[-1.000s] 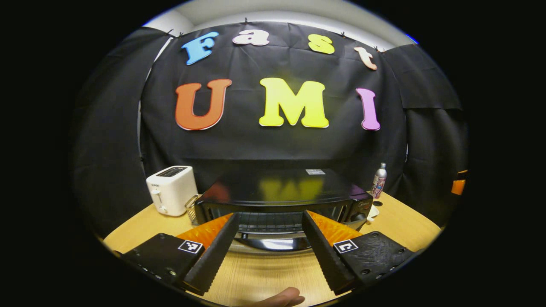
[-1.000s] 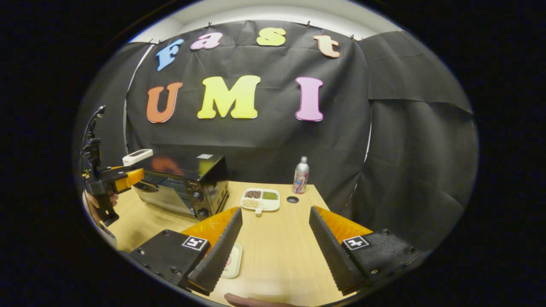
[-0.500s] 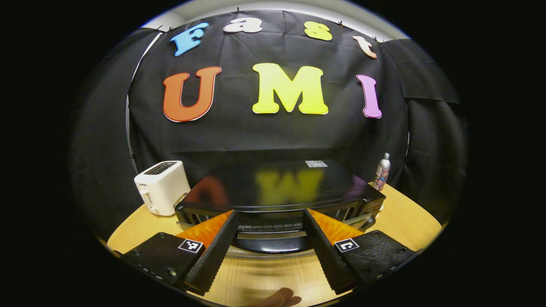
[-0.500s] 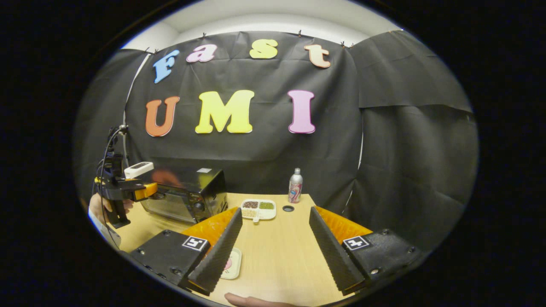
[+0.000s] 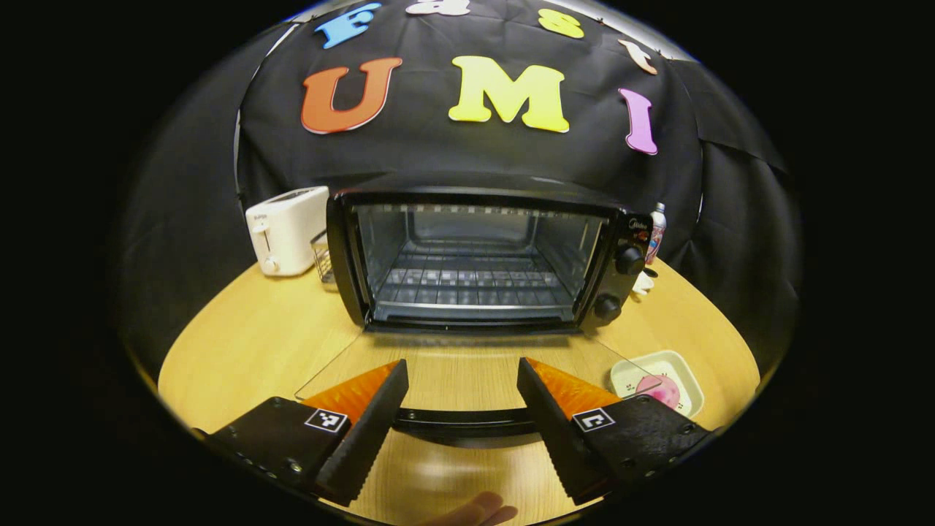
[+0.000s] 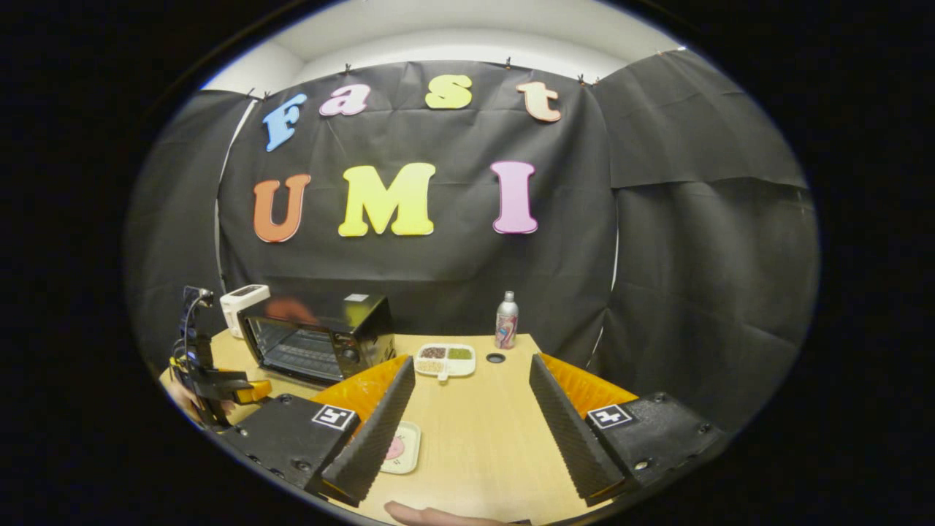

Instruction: Open the electric oven with the left hand, put the food in, and close the electric oven.

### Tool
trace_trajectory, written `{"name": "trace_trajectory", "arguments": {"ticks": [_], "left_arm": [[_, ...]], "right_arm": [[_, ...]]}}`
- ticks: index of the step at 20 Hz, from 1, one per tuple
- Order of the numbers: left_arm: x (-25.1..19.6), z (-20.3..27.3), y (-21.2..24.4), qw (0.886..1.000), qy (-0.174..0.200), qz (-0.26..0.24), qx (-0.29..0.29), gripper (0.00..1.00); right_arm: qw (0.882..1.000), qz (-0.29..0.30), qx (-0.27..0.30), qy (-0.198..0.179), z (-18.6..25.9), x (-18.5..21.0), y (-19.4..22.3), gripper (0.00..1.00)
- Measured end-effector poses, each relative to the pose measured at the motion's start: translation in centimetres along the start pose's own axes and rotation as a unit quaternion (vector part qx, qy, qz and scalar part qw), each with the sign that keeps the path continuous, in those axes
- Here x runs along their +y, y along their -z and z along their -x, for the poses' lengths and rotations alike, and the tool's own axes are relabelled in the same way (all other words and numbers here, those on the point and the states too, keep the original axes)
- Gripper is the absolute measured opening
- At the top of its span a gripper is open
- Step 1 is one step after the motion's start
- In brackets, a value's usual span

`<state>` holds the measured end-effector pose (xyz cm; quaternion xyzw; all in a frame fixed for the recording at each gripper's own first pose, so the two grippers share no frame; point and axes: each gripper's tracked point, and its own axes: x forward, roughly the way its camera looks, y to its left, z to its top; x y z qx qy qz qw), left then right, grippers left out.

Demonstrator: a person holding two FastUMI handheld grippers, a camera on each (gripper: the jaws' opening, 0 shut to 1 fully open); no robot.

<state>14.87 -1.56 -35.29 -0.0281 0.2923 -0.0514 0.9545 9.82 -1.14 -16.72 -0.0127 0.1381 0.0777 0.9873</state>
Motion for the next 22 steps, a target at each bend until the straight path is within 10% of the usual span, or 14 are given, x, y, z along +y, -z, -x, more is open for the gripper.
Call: {"name": "trace_trajectory", "arguments": {"ticks": [6, 11, 16, 22], "left_arm": [[0.7, -0.6, 2.8, 0.999, -0.014, -0.006, 0.030, 0.94], [0.7, 1.0, -0.3, 0.999, -0.020, -0.001, -0.038, 0.94], [0.3, 8.0, -7.4, 0.985, -0.035, -0.008, -0.169, 0.94], [-0.4, 16.1, -11.0, 0.970, -0.046, -0.014, -0.237, 0.93]], "right_arm": [[0.999, 0.008, 0.038, -0.006, -1.4, 0.8, 2.8, 0.97], [0.979, 0.041, 0.186, -0.074, -6.8, 3.6, 9.4, 0.97], [0.916, 0.009, 0.383, -0.117, -11.6, 6.0, 18.1, 0.96], [0.817, -0.063, 0.554, -0.147, -12.7, 8.2, 24.9, 0.70]]}}
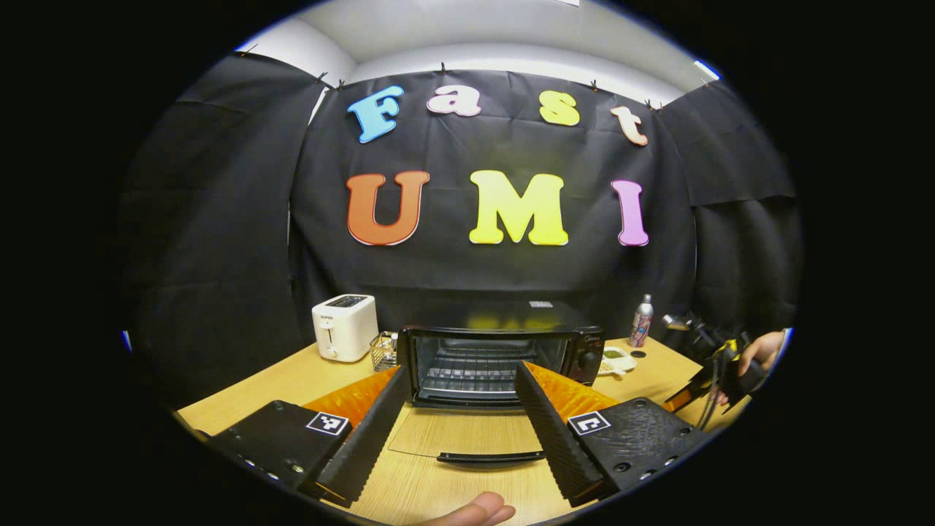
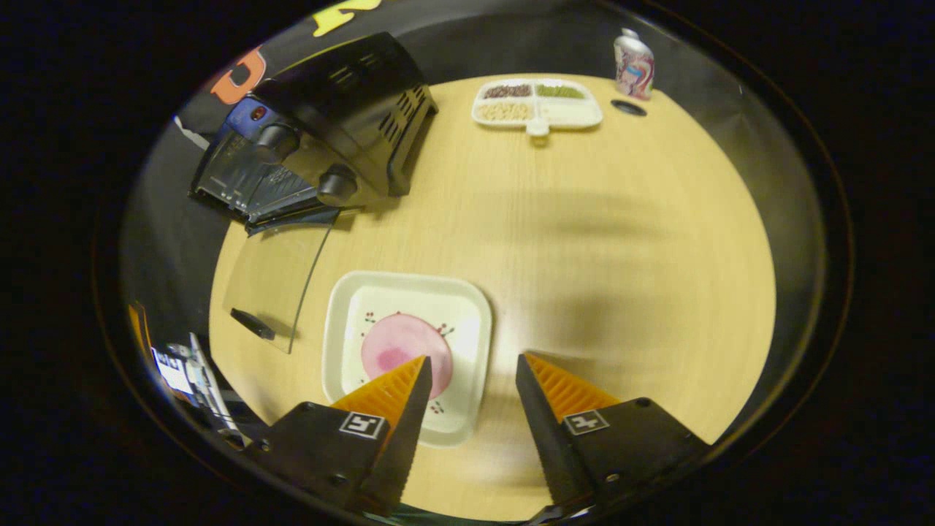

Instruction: Open the electric oven with the left hand, put the food in, and close the electric oven.

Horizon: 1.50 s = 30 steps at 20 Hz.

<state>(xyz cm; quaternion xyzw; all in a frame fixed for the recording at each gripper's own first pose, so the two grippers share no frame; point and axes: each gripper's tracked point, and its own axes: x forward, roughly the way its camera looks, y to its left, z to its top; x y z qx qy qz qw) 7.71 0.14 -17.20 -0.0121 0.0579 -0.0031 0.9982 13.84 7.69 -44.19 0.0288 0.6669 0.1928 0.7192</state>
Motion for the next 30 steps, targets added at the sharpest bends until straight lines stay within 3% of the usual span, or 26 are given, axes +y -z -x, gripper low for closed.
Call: {"name": "trace_trajectory", "arguments": {"ticks": [2, 4, 6, 10, 16, 20, 24, 30], "left_arm": [[0.3, 1.1, -0.7, 1.000, -0.001, -0.003, 0.003, 0.93], [0.6, 2.3, -1.3, 1.000, -0.007, -0.012, 0.004, 0.93], [1.5, 3.1, -1.9, 0.999, -0.021, -0.024, -0.001, 0.93], [1.7, 4.5, -2.9, 1.000, -0.024, -0.016, -0.012, 0.93], [1.8, 6.2, -3.3, 1.000, -0.017, -0.023, -0.011, 0.93], [1.4, 7.1, -3.4, 1.000, 0.000, -0.016, -0.009, 0.93], [2.5, 8.0, -3.1, 1.000, 0.004, -0.016, -0.009, 0.93], [6.1, 9.6, -2.4, 1.000, -0.006, -0.005, -0.004, 0.94]], "right_arm": [[1.000, -0.001, -0.001, 0.001, -0.1, -0.4, -1.3, 0.55], [0.999, -0.030, 0.011, -0.026, -0.6, -0.8, -0.7, 0.05], [0.998, -0.024, 0.025, -0.052, -1.2, -1.1, -0.7, 0.01], [0.991, -0.076, 0.032, -0.110, -0.7, -0.9, -0.5, 0.04], [0.982, -0.129, -0.022, -0.137, 3.8, -4.2, 1.0, 0.02], [0.982, -0.127, -0.056, -0.127, 7.4, -4.0, 1.3, 0.04], [0.982, -0.110, -0.072, -0.133, 9.4, -0.2, 1.5, 0.04], [0.977, -0.104, -0.074, -0.169, 9.4, 8.9, 0.4, 0.04]]}}
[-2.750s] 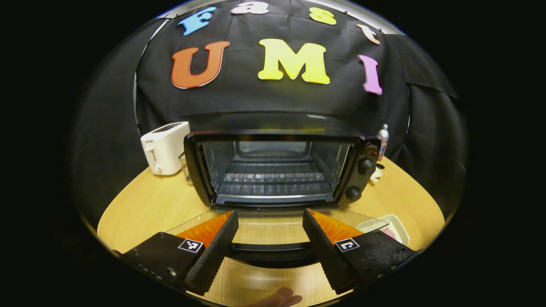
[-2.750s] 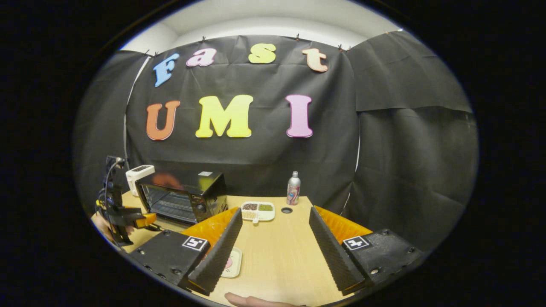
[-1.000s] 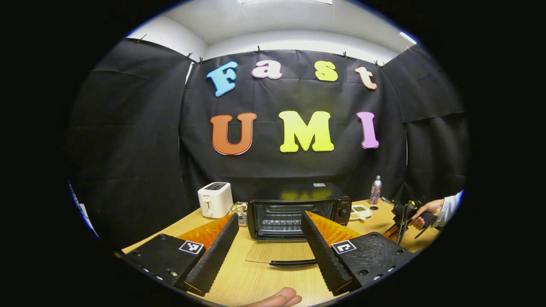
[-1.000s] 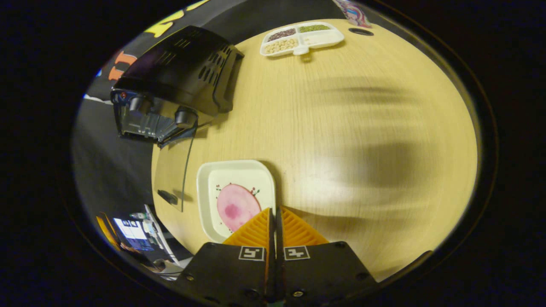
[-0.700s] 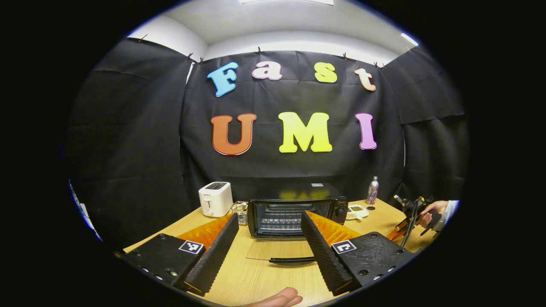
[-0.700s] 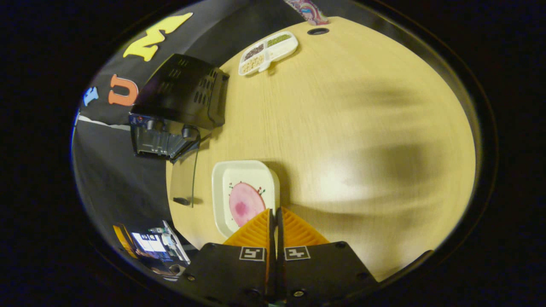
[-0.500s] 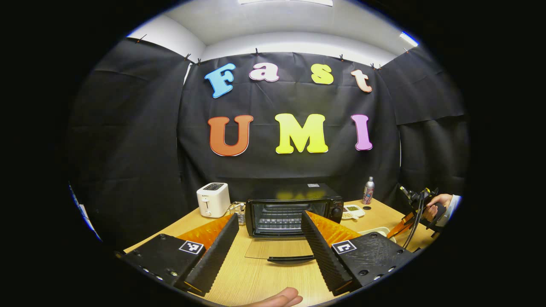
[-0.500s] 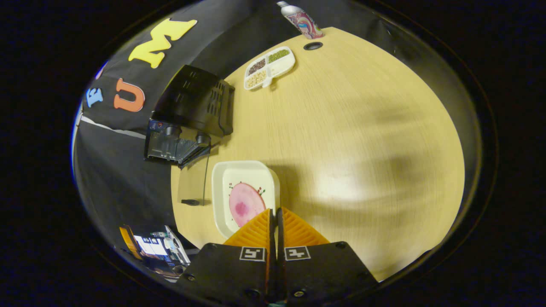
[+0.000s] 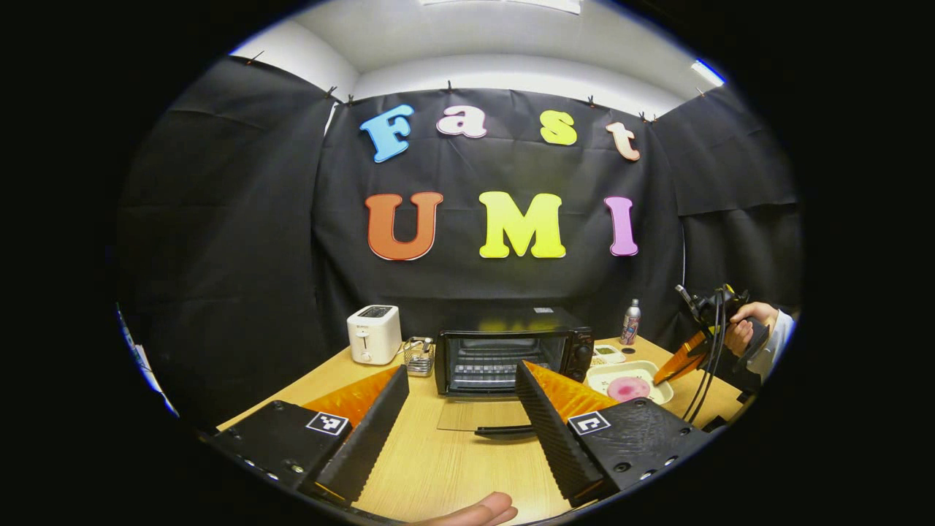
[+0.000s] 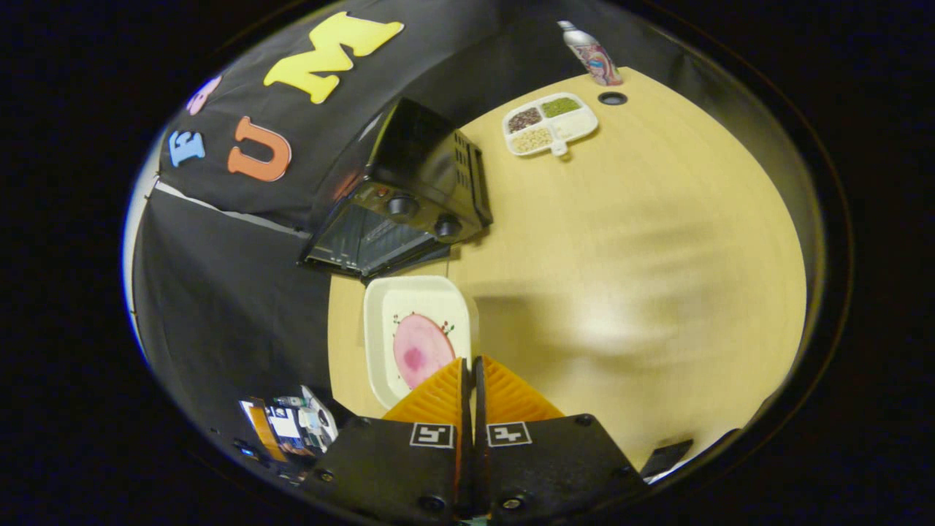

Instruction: Open the electric oven with the left hand, put the food in, and close the electric oven.

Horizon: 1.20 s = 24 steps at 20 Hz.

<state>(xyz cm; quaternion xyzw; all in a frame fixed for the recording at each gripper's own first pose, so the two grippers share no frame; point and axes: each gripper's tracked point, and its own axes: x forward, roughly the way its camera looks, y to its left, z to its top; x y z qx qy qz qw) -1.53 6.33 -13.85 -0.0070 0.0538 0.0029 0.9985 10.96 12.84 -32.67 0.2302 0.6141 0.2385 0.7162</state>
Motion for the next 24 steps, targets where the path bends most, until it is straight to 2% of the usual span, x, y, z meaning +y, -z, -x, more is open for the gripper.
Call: {"name": "trace_trajectory", "arguments": {"ticks": [4, 9, 10, 13, 15, 16, 18, 20, 24], "left_arm": [[3.0, 0.9, -0.4, 1.000, -0.020, -0.006, -0.013, 0.93], [5.1, 1.6, 0.2, 1.000, -0.027, -0.004, -0.013, 0.94], [5.4, 1.5, 0.3, 0.999, -0.030, -0.004, -0.012, 0.93], [6.9, 2.2, 0.8, 0.999, -0.038, 0.000, -0.008, 0.93], [7.5, 2.3, 1.3, 0.999, -0.039, 0.007, -0.002, 0.94], [7.8, 2.5, 1.4, 0.999, -0.038, 0.010, -0.001, 0.94], [8.8, 2.7, 1.5, 0.999, -0.043, 0.011, 0.000, 0.93], [9.8, 2.9, 1.9, 0.999, -0.047, 0.007, 0.002, 0.93], [10.9, 3.0, 2.4, 0.999, -0.052, -0.005, 0.007, 0.93]], "right_arm": [[1.000, -0.016, 0.000, -0.011, -4.0, 4.9, 0.4, 0.02], [0.999, -0.038, -0.034, 0.010, -9.0, 9.2, 1.0, 0.02], [0.998, -0.050, -0.046, 0.009, -10.0, 10.2, 1.1, 0.04], [0.992, -0.102, -0.080, -0.004, -12.5, 12.7, 0.8, 0.02], [0.984, -0.131, -0.121, -0.006, -13.9, 13.4, -0.4, 0.04], [0.979, -0.148, -0.141, -0.009, -14.2, 13.8, -1.0, 0.02], [0.965, -0.183, -0.187, -0.016, -14.8, 14.0, -2.5, 0.04], [0.951, -0.212, -0.224, -0.012, -15.4, 13.7, -4.0, 0.02], [0.928, -0.244, -0.280, -0.028, -16.8, 14.2, -7.1, 0.05]]}}
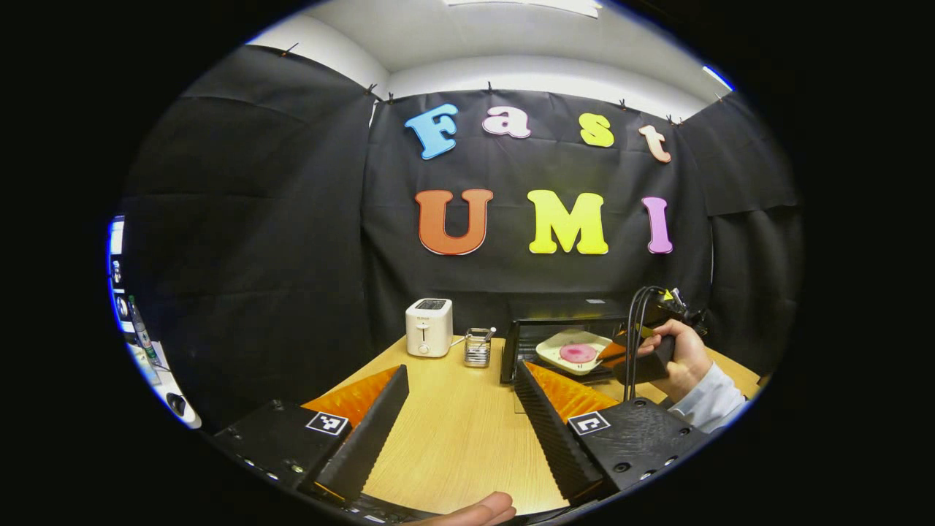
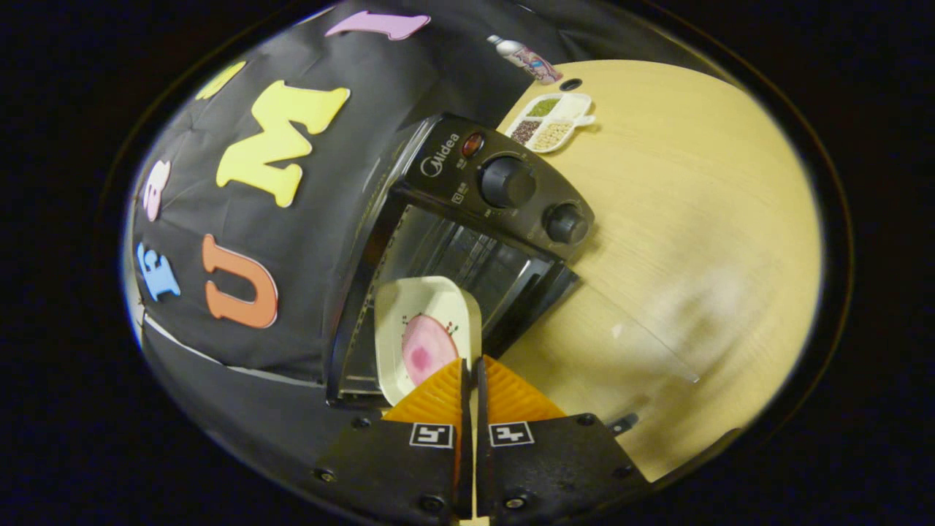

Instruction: Open the electric oven with the left hand, put the food in, and close the electric oven.

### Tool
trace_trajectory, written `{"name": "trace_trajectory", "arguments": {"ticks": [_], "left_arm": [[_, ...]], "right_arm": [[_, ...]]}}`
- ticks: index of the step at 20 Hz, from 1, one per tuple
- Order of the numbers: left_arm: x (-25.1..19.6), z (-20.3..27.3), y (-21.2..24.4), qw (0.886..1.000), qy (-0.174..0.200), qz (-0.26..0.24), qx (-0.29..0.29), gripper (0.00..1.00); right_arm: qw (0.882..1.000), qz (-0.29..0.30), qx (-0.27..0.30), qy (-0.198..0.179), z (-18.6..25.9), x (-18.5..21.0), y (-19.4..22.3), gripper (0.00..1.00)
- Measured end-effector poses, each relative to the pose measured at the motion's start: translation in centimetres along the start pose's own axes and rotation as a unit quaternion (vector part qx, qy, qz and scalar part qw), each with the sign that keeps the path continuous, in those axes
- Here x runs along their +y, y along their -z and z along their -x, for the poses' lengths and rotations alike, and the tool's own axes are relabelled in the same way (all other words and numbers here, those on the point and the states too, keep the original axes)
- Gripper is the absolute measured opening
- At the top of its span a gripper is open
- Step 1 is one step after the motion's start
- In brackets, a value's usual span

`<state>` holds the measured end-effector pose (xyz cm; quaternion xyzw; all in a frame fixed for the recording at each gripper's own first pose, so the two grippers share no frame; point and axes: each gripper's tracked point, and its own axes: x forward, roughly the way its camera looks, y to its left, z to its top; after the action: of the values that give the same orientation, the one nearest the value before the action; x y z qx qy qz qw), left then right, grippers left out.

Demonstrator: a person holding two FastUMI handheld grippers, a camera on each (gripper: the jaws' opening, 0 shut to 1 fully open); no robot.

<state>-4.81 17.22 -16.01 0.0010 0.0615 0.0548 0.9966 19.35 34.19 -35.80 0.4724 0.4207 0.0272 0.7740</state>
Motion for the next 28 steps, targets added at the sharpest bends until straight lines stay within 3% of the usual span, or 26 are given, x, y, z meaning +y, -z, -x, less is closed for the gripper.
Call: {"name": "trace_trajectory", "arguments": {"ticks": [1, 2, 5, 6, 7, 10, 12, 13, 15, 18, 21, 23, 27, 28], "left_arm": [[0.2, -0.1, 0.2, 1.000, 0.001, 0.000, 0.007, 0.93], [0.2, 0.0, 0.6, 1.000, 0.002, 0.000, 0.012, 0.94], [0.6, 0.3, 0.6, 1.000, 0.001, -0.004, 0.012, 0.94], [0.4, 0.3, 0.7, 1.000, 0.002, -0.005, 0.012, 0.94], [0.4, 0.3, 0.9, 1.000, 0.006, -0.007, 0.014, 0.93], [0.5, 0.0, 1.7, 1.000, 0.007, -0.015, 0.024, 0.93], [0.5, -0.4, 2.1, 0.999, 0.006, -0.017, 0.028, 0.93], [0.4, -0.5, 2.3, 0.999, 0.007, -0.015, 0.030, 0.93], [0.3, -0.8, 2.3, 0.999, 0.009, -0.012, 0.030, 0.93], [0.4, -0.8, 2.4, 0.999, 0.011, -0.007, 0.030, 0.93], [0.8, -0.8, 2.7, 0.999, 0.006, -0.008, 0.032, 0.94], [0.9, -0.8, 2.9, 0.999, 0.003, -0.005, 0.035, 0.93], [0.8, -0.8, 3.2, 0.999, 0.001, -0.002, 0.040, 0.93], [0.6, -0.8, 3.3, 0.999, 0.002, -0.002, 0.041, 0.93]], "right_arm": [[1.000, -0.005, -0.009, -0.001, -0.6, 0.2, -0.1, 0.02], [1.000, -0.015, -0.014, 0.019, -1.5, -0.3, -0.1, 0.02], [0.999, -0.039, -0.015, 0.035, -3.5, -0.9, 0.4, 0.05], [0.999, -0.042, -0.010, 0.031, -4.0, -0.9, 0.8, 0.00], [0.998, -0.047, -0.007, 0.029, -4.3, -0.9, 1.1, 0.04], [0.999, -0.046, -0.006, 0.028, -4.5, -0.9, 1.7, 0.00], [0.998, -0.051, -0.007, 0.022, -4.6, -0.8, 2.0, 0.04], [0.998, -0.050, -0.005, 0.022, -4.6, -1.0, 2.3, 0.00], [0.998, -0.055, -0.008, 0.025, -4.4, -1.5, 2.6, 0.02], [0.999, -0.039, -0.021, 0.014, -4.7, -0.6, 2.1, 0.06], [0.999, -0.021, -0.038, 0.005, -6.3, 0.6, 1.5, 0.02], [0.999, -0.018, -0.036, -0.021, -7.3, 1.9, 1.4, 0.07], [0.991, 0.001, -0.064, -0.119, -6.4, 5.8, 0.1, 0.14], [0.988, 0.012, -0.077, -0.130, -5.9, 6.1, -0.1, 0.34]]}}
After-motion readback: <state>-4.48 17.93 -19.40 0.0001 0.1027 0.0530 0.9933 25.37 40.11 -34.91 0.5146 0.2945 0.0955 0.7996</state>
